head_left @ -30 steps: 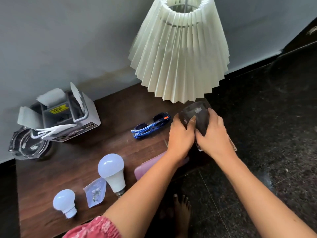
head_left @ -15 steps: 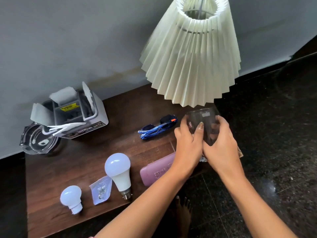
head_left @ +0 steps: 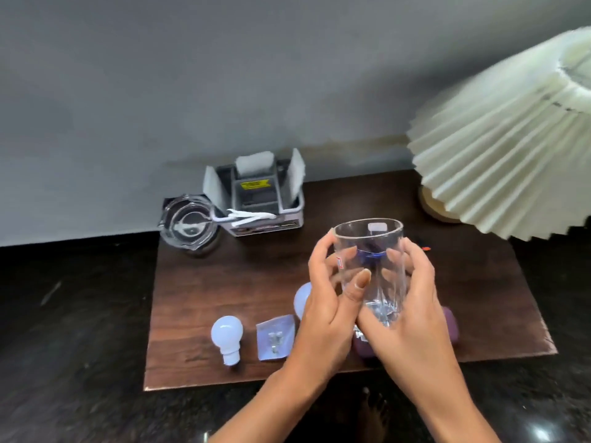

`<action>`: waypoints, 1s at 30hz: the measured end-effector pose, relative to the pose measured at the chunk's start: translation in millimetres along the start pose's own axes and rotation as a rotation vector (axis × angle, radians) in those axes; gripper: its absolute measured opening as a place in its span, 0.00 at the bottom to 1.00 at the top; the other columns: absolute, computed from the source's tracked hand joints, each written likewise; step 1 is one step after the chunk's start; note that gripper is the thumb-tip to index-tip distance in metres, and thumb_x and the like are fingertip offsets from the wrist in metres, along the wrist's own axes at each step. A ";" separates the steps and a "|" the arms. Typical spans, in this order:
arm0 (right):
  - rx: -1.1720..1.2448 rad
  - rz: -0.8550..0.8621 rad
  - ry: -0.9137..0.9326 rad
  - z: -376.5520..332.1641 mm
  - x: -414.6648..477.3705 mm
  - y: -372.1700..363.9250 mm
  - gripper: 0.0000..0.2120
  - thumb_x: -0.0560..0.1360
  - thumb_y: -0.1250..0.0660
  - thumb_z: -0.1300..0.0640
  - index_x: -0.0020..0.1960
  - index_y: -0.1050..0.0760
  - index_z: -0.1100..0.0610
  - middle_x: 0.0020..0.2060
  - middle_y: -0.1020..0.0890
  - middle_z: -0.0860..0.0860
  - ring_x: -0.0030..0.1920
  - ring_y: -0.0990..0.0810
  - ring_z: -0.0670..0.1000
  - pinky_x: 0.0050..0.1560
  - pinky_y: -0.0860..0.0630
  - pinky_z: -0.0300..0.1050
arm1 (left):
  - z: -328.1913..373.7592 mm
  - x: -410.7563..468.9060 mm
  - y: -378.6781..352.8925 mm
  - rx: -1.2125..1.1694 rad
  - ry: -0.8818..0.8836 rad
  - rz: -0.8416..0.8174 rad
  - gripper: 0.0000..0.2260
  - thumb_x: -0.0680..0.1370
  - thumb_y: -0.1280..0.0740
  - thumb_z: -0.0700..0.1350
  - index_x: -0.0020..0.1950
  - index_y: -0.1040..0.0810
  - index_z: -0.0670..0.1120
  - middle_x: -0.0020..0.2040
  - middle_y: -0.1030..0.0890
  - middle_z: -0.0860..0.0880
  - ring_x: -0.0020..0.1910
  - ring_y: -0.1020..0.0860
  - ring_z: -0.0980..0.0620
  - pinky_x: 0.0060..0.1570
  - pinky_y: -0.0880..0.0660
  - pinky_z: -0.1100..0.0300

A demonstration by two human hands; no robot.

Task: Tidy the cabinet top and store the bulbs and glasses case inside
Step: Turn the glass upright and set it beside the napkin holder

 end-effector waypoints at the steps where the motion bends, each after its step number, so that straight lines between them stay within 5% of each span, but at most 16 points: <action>1: 0.011 -0.043 0.018 -6.4 0.6 -14.0 0.35 0.66 0.28 0.57 0.66 0.44 0.43 0.62 0.31 0.41 0.60 0.31 0.32 0.54 0.36 0.20 | 5.6 -2.1 16.6 0.008 -0.031 0.033 0.28 0.73 0.35 0.60 0.69 0.42 0.57 0.62 0.25 0.56 0.61 0.24 0.58 0.59 0.27 0.62; 9: 0.020 -0.348 0.123 -51.0 4.2 -121.6 0.39 0.65 0.33 0.63 0.70 0.46 0.51 0.65 0.29 0.48 0.64 0.28 0.43 0.61 0.29 0.37 | 28.6 -17.2 131.3 0.046 -0.139 0.194 0.34 0.72 0.33 0.58 0.73 0.42 0.51 0.69 0.31 0.47 0.67 0.29 0.51 0.61 0.29 0.63; 16: -0.029 -0.367 0.211 -65.3 16.9 -194.6 0.35 0.66 0.30 0.60 0.67 0.45 0.47 0.61 0.28 0.42 0.62 0.26 0.50 0.59 0.26 0.54 | 26.5 -13.0 206.3 0.107 -0.189 0.275 0.29 0.75 0.33 0.48 0.73 0.41 0.46 0.69 0.33 0.46 0.68 0.31 0.50 0.63 0.30 0.63; 19: -0.067 -0.352 0.259 -68.5 24.8 -217.1 0.38 0.67 0.29 0.63 0.68 0.47 0.47 0.57 0.33 0.34 0.61 0.26 0.51 0.58 0.25 0.55 | 22.6 -2.8 226.4 0.100 -0.200 0.255 0.28 0.73 0.34 0.36 0.71 0.40 0.47 0.69 0.32 0.49 0.67 0.31 0.53 0.62 0.30 0.64; 25: -0.052 -0.288 0.248 -65.3 48.1 -244.3 0.37 0.68 0.32 0.69 0.69 0.48 0.54 0.63 0.32 0.48 0.63 0.28 0.51 0.62 0.27 0.53 | 16.4 27.2 250.2 0.149 -0.203 0.221 0.30 0.72 0.33 0.32 0.66 0.40 0.55 0.63 0.32 0.70 0.67 0.33 0.62 0.65 0.32 0.63; 30: -0.077 -0.257 0.214 -57.2 69.2 -259.9 0.37 0.67 0.33 0.70 0.69 0.48 0.57 0.60 0.30 0.49 0.61 0.26 0.52 0.61 0.28 0.44 | 10.6 47.9 262.9 0.206 -0.187 0.244 0.30 0.72 0.33 0.34 0.66 0.42 0.57 0.65 0.34 0.63 0.67 0.32 0.56 0.68 0.33 0.46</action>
Point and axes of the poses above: each hand's wrist, its own x-axis towards the middle knuckle, its own y-axis out of the back of the hand, z = x × y, the point moved 8 cm from there along x, towards the middle knuckle
